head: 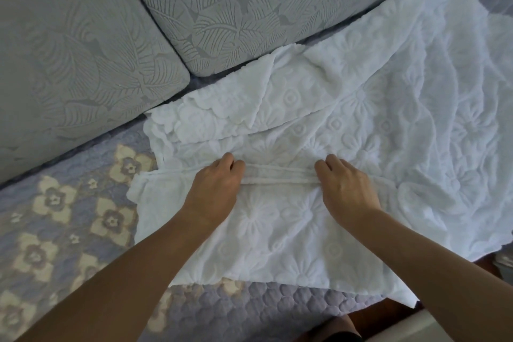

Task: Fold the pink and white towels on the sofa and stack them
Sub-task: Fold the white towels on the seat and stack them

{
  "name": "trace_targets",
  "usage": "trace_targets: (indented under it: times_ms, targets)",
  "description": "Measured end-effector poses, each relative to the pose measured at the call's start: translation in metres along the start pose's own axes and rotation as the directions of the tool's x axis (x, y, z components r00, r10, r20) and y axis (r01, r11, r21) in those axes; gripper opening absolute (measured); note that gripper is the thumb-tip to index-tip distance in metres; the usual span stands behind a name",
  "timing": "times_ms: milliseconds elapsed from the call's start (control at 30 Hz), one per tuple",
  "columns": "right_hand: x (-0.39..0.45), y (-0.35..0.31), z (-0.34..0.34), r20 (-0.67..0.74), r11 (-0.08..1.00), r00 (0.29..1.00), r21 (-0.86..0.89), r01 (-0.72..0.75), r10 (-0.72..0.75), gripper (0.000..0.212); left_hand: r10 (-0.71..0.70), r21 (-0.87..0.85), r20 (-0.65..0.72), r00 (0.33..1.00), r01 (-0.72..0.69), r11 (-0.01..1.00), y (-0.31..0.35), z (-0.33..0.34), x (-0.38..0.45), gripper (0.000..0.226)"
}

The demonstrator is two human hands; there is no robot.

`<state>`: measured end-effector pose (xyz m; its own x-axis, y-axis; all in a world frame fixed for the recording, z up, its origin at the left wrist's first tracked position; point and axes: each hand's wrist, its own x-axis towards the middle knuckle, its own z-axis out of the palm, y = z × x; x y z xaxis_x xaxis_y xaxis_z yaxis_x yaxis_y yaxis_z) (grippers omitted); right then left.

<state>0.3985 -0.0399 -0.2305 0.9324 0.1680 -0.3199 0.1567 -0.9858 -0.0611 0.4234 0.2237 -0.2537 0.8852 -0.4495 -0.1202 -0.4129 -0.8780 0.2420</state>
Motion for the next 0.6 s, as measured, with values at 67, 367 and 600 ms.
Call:
trace_targets:
  times_ms: [67, 367, 600]
  targets:
    - [0.002, 0.000, 0.001, -0.010, 1.000, 1.000, 0.020, -0.024, 0.024, 0.034, -0.029, 0.010, 0.016, 0.999, 0.029, 1.000, 0.004, -0.001, 0.003, 0.029]
    - [0.000, 0.000, 0.006, -0.103, 0.986, 0.991, 0.147, -0.073, 0.088, 0.007, -0.110, 0.095, 0.098, 0.989, 0.101, 0.990, 0.018, 0.005, 0.013, 0.013]
    - [0.002, 0.004, 0.006, -0.114, 0.998, 0.994, 0.061, 0.005, 0.002, 0.035, -0.110, 0.126, 0.051, 0.993, 0.103, 0.987, 0.024, -0.001, 0.022, 0.033]
